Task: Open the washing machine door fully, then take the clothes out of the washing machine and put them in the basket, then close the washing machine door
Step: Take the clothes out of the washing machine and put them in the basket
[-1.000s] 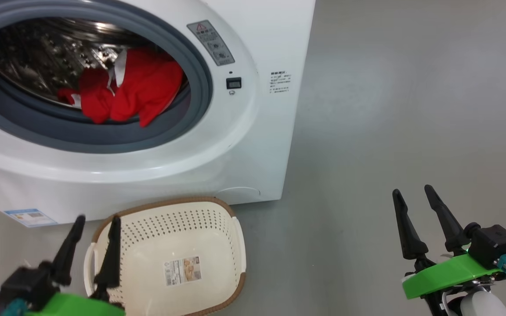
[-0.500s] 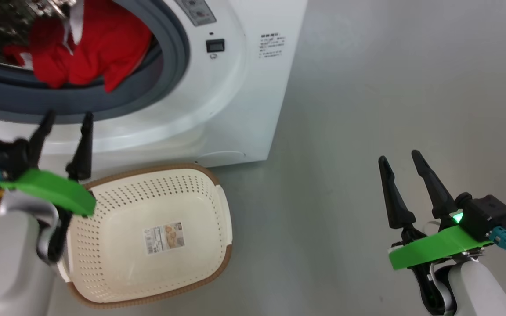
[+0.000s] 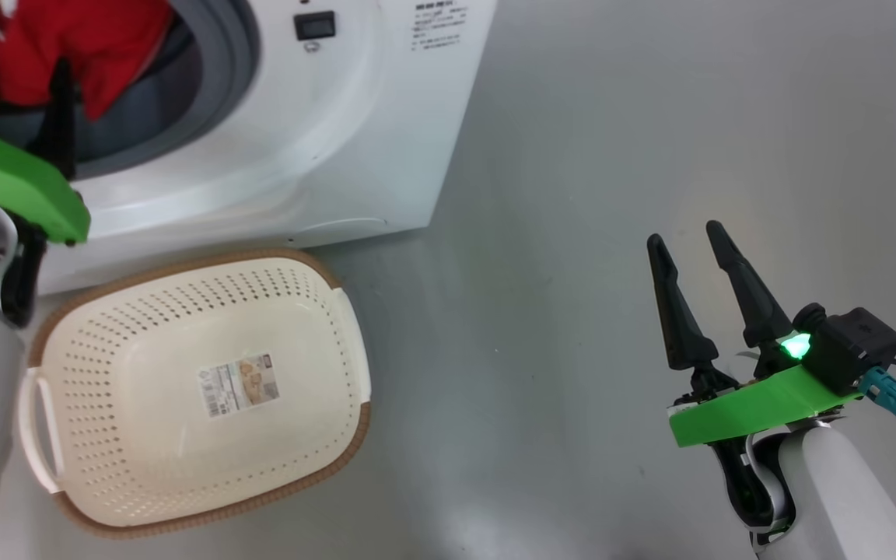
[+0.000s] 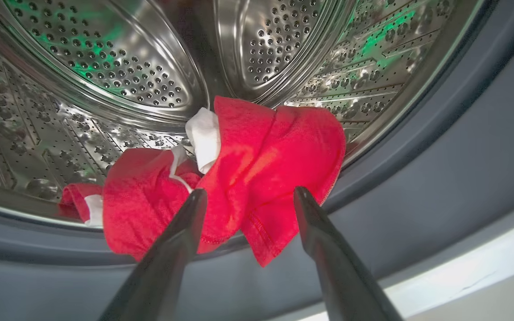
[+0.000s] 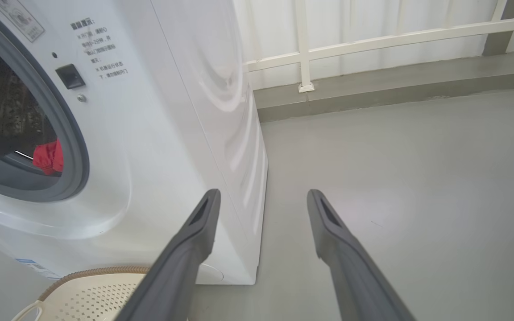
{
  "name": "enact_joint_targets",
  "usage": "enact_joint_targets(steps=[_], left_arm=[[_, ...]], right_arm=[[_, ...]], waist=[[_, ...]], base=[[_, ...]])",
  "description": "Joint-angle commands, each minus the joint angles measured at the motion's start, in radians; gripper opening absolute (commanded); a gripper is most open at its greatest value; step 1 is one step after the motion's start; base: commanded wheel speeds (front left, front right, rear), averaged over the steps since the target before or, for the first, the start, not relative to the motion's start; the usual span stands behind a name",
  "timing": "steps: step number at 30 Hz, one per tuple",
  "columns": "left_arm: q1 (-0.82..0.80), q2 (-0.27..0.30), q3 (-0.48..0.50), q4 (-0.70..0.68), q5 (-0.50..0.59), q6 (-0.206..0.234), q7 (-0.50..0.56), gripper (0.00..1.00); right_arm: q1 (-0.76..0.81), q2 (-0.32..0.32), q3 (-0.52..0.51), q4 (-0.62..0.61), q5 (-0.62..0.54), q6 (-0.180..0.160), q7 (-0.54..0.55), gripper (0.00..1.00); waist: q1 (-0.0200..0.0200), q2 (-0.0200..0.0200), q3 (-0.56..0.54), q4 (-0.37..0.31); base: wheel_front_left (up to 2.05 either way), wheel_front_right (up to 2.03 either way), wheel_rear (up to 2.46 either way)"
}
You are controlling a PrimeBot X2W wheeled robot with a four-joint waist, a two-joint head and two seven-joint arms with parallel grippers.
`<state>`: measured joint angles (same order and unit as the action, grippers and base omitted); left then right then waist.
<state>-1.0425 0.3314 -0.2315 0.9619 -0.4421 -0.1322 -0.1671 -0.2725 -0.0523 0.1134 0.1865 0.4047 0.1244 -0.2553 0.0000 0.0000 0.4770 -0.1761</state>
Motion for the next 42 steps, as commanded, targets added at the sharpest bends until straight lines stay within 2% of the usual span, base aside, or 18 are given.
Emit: enact_joint_targets(steps=[1,11,16,29,30,31,32,33,42], left_arm=[[-0.034,0.05,0.012,0.003,0.005,0.002,0.001,1.0],[-0.2,0.09,-0.045,0.182,0.047,0.009,-0.03,1.0],[-0.242,0.092,-0.056,0.243,0.052,0.012,-0.043,1.0],[-0.28,0.087,-0.11,0.297,0.058,0.003,-0.052,1.0],[-0.283,0.088,-0.112,0.3,0.057,0.003,-0.052,0.82],[-0.285,0.09,-0.113,0.302,0.056,0.003,-0.053,0.48],[-0.287,0.091,-0.115,0.304,0.055,0.003,-0.053,0.48],[-0.288,0.092,-0.116,0.306,0.054,0.003,-0.054,0.0],[-0.278,0.072,-0.112,0.31,0.026,0.002,-0.078,0.0]], right_arm=[[-0.006,0.002,0.025,-0.028,0.008,0.006,-0.006,1.0],[-0.021,0.002,0.062,-0.038,0.029,0.006,-0.006,1.0],[-0.024,0.002,0.077,-0.038,0.035,0.006,-0.006,1.0],[-0.038,0.002,0.09,-0.042,0.041,0.006,-0.006,1.0],[-0.039,0.002,0.091,-0.042,0.041,0.006,-0.006,1.0],[-0.04,0.002,0.091,-0.043,0.042,0.006,-0.006,1.0],[-0.041,0.002,0.092,-0.043,0.042,0.006,-0.006,1.0],[-0.042,0.002,0.091,-0.042,0.042,0.006,-0.006,1.0],[-0.042,0.002,0.08,-0.04,0.04,0.006,-0.006,1.0]], waist=[[0.0,0.0,0.024,-0.02],[0.0,0.0,0.074,-0.053],[0.0,0.0,0.089,-0.063],[0.0,0.0,0.113,-0.079],[0.0,0.0,0.114,-0.081],[0.0,0.0,0.115,-0.082],[0.0,0.0,0.115,-0.083],[0.0,0.0,0.115,-0.083],[0.0,0.0,0.1,-0.074]], base=[[0.0,0.0,0.0],[0.0,0.0,0.0],[0.0,0.0,0.0],[0.0,0.0,0.0],[0.0,0.0,0.0],[0.0,0.0,0.0],[0.0,0.0,0.0],[0.0,0.0,0.0],[0.0,0.0,0.0]])
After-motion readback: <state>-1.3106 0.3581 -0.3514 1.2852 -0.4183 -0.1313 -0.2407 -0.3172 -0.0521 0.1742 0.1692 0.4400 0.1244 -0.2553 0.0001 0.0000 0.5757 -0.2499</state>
